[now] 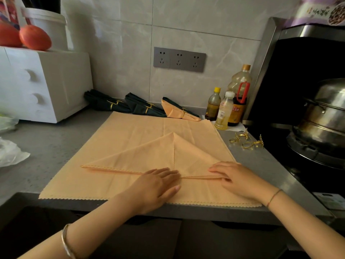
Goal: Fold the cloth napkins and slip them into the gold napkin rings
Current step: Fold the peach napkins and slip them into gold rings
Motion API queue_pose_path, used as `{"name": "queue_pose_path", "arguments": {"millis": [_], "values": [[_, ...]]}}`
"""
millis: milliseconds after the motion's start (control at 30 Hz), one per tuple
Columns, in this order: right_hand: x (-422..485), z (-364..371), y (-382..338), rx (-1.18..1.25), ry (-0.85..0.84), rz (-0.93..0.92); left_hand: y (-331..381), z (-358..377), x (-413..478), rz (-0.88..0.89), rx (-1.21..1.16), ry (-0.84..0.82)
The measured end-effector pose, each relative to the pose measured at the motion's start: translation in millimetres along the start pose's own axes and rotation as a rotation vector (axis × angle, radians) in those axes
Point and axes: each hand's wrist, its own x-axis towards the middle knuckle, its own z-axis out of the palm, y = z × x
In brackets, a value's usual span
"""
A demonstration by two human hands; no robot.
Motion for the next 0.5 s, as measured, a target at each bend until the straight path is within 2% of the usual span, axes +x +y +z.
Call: {"name": "queue_pose_path", "arguments": {"millis": [67,133,233,400,500], "values": [[-3.1,-11.1,16.1,-0.062,0.003,0.050,-2.2,1.1,-0.2,0.006,0.001,0.020],[-4.1,-27.3,29.7,-0.014,0.027,0.124,-3.3,2.8,-0.9,0.017,0.006,0.036],[2.0,-55.1,47.5,0.301,0.115,0.165,-2.3,3.6,-1.6,0.023,0.020,0.059],[43.9,-76.9,43.7,0.905,0.377,0.172,2.4,1.1,-2.0,0.052,0.021,0.114],[90.3,-68.5,28.8,1.115,0.451,0.213,7.6,-2.1,-4.6,0.040,-0.028,0.144]]}}
